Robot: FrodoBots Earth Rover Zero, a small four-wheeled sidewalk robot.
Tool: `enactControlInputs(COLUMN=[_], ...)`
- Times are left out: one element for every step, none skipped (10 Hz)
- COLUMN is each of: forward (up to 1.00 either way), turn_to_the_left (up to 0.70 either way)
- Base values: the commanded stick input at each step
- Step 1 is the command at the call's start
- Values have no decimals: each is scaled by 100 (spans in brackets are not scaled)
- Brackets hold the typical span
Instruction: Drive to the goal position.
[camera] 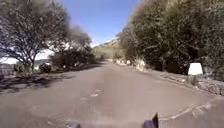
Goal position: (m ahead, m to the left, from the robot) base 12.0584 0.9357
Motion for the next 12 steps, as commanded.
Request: enactControlInputs(forward=[50,50,50,50,50,50,50,50,50,50,50,50], turn_to_the_left=[0,0,0,0,0,0,0,0,0,-50,-50,-38])
